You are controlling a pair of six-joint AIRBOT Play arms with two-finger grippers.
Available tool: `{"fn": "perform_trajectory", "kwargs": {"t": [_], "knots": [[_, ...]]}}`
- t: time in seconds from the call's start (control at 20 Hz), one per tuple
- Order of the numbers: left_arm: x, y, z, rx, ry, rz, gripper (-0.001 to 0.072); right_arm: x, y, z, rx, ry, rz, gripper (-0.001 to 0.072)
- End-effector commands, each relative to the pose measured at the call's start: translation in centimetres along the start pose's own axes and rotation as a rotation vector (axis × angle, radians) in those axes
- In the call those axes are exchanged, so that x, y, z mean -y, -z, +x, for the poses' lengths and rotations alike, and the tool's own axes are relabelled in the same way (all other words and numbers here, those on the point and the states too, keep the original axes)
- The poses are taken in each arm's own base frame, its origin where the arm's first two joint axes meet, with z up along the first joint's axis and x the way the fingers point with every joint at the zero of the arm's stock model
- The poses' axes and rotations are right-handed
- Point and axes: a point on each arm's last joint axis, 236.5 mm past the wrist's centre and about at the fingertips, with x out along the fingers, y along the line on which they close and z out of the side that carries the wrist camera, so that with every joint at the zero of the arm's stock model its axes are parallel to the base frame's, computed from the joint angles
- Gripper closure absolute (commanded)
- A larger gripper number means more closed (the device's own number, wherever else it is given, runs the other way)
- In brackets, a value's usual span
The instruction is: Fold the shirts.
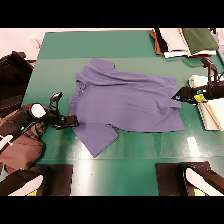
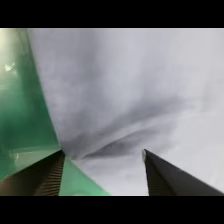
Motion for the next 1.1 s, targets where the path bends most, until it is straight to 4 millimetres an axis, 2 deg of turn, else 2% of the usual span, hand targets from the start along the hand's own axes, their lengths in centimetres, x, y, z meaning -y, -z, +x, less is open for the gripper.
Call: {"fn": "perform_trajectory", "kwargs": {"t": [0.0, 0.15, 0.2, 0.3, 0.4, 0.45, 0.6, 0.7, 0.8, 0.9, 0.95, 1.05], "knots": [[0.5, -0.5, 0.1, 0.025, 0.026, -0.022, 0.0129, 0.0, 0.3, 0.0, -0.013, -0.002, 0.001, 0.0303], [0.5, -0.6, 0.1, 0.027, 0.026, -0.023, 0.0136, -0.1, 0.6, 0.0, -0.025, -0.003, 0.001, 0.0303], [0.5, -0.5, 0.1, 0.025, 0.026, -0.023, 0.0243, -0.1, 0.8, 0.0, -0.031, -0.004, 0.001, 0.0303], [0.5, -0.6, 0.1, 0.029, 0.026, -0.022, 0.0352, -0.1, 0.9, 0.0, -0.037, -0.004, 0.001, 0.0303], [0.5, -0.8, 0.2, 0.04, 0.025, -0.024, 0.0362, -0.1, 0.9, 0.0, -0.037, -0.004, 0.001, 0.0303], [0.4, -0.8, 0.2, 0.041, 0.024, -0.023, 0.0678, 0.0, 0.9, 0.0, -0.038, -0.002, 0.0, 0.0303], [0.4, -1.0, -0.3, 0.034, 0.012, 0.005, 0.0685, 1.6, 1.5, -0.6, -0.059, 0.016, 0.037, 0.0303], [0.7, -1.6, -1.6, 0.039, -0.003, 0.071, 0.0685, 4.5, 3.3, -0.7, -0.094, 0.032, 0.118, 0.0303], [1.6, -2.4, -3.0, 0.059, 0.01, 0.107, 0.0685, 9.0, 6.8, -0.3, -0.128, 0.084, 0.271, 0.0297], [2.2, -2.9, -3.6, 0.083, 0.026, 0.109, 0.0685, 13.1, 11.0, 0.5, -0.165, 0.126, 0.45, 0.0149], [2.3, -2.9, -3.6, 0.081, 0.028, 0.106, 0.0685, 14.2, 12.6, 1.3, -0.175, 0.105, 0.548, 0.0149], [2.3, -2.8, -3.5, 0.076, 0.031, 0.102, 0.0685, 14.5, 14.9, 3.2, -0.213, 0.032, 0.687, 0.0159]]}}
